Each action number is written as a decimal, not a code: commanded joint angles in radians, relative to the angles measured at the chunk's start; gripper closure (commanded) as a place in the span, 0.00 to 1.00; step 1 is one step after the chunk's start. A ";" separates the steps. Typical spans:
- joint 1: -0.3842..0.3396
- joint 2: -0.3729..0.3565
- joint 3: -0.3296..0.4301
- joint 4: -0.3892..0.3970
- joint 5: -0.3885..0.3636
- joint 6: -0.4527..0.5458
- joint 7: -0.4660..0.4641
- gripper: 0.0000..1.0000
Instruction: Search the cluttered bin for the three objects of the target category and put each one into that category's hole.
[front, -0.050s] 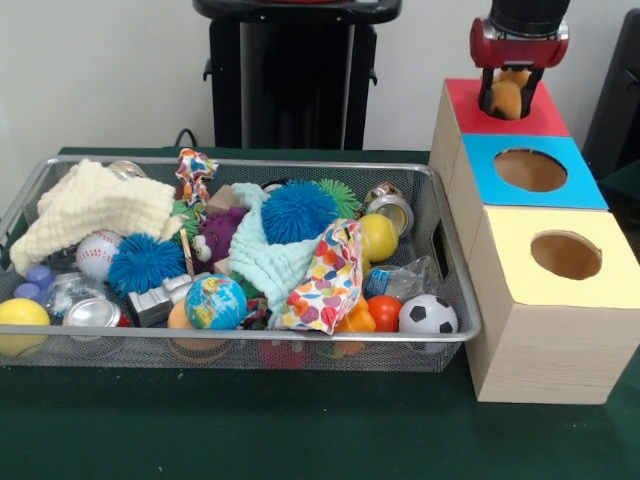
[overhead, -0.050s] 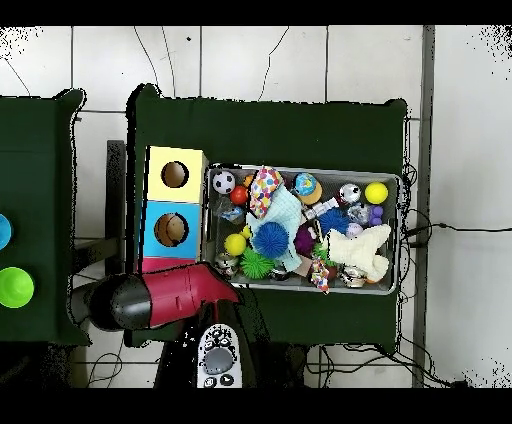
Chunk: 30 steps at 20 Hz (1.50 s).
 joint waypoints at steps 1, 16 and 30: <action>0.027 -0.070 0.027 -0.050 0.123 0.134 0.227 0.00; 0.006 -0.031 -0.020 -0.081 0.116 0.012 0.220 0.00; -0.016 -0.004 0.006 -0.120 0.122 0.108 0.148 1.00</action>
